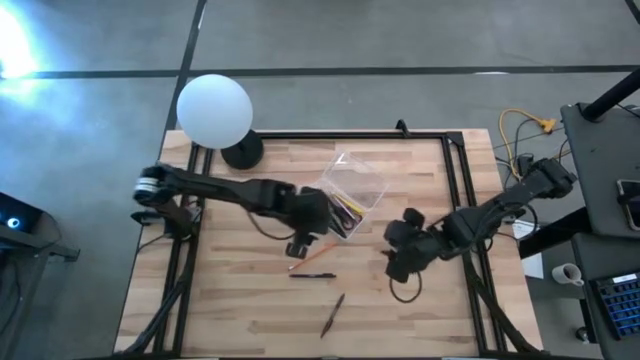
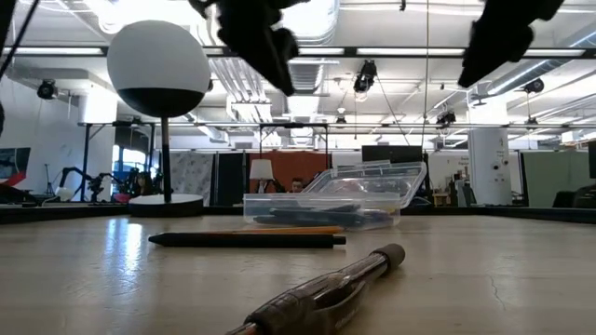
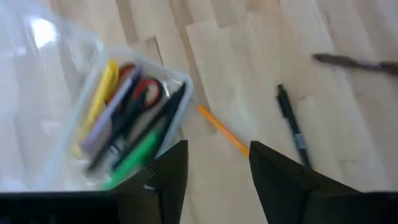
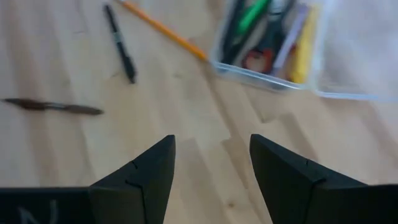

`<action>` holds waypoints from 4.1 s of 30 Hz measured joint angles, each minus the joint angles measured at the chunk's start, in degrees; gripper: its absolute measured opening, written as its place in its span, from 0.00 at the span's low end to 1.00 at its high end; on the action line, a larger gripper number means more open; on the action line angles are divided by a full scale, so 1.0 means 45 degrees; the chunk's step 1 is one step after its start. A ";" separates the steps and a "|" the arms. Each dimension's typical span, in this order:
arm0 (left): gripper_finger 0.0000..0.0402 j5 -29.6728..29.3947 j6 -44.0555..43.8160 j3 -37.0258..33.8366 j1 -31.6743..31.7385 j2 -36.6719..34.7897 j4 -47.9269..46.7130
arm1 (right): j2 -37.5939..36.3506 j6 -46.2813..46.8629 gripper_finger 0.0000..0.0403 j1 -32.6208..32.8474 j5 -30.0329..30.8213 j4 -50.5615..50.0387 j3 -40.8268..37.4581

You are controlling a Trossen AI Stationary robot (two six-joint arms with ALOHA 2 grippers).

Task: Pick & place school supplies into a supply box
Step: Put the brown pen into the transparent supply box, then put the yellow pencil into the transparent supply box

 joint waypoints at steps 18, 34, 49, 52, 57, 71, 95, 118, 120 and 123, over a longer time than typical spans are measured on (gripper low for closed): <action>0.30 -0.0777 -0.8447 -0.8573 -0.3431 -0.5437 0.5305 | 0.5373 -0.9303 0.48 -0.0459 -0.4396 0.3070 0.2985; 0.28 -0.0782 -0.8753 -0.8907 -0.4770 -0.5493 0.5238 | 1.0652 -1.1286 0.48 -0.0318 -0.6202 0.2230 0.7103; 0.28 -0.0777 -0.8767 -0.8849 -0.4844 -0.5493 0.5167 | 1.1502 -1.1593 0.17 -0.0197 -0.5249 0.1832 0.7125; 0.28 -0.0777 -0.8767 -0.8851 -0.4844 -0.5493 0.5174 | 1.1376 -1.1022 0.07 -0.0192 -0.5197 0.1424 0.7130; 0.28 -0.0782 -0.8587 -0.8851 -0.4844 -0.5493 0.5184 | 1.0553 -0.9471 0.05 -0.0004 -0.4515 -0.0217 0.6927; 0.28 -0.1083 -0.8340 -0.8851 -0.4834 -0.5493 0.5238 | 0.6464 0.0276 0.07 -0.2728 0.0798 -0.1779 0.6279; 0.28 -0.1132 -0.7903 -0.9131 -0.3739 -0.4621 0.8854 | 0.4473 -0.0321 0.45 -0.3513 -0.0584 0.0257 0.3198; 0.26 -0.2321 -0.7675 -0.3200 -0.1953 0.3455 0.3858 | 0.3929 0.6940 0.53 -0.0995 0.1865 -0.4444 0.3181; 0.21 -0.1875 -0.7670 -0.3225 -0.1784 0.3666 0.3856 | 0.3925 0.6932 0.53 -0.0968 0.1863 -0.4422 0.3181; 0.09 -0.1568 -0.7531 -0.3401 -0.1593 0.3700 0.3870 | 0.3925 0.6932 0.53 -0.0896 0.1860 -0.4408 0.3181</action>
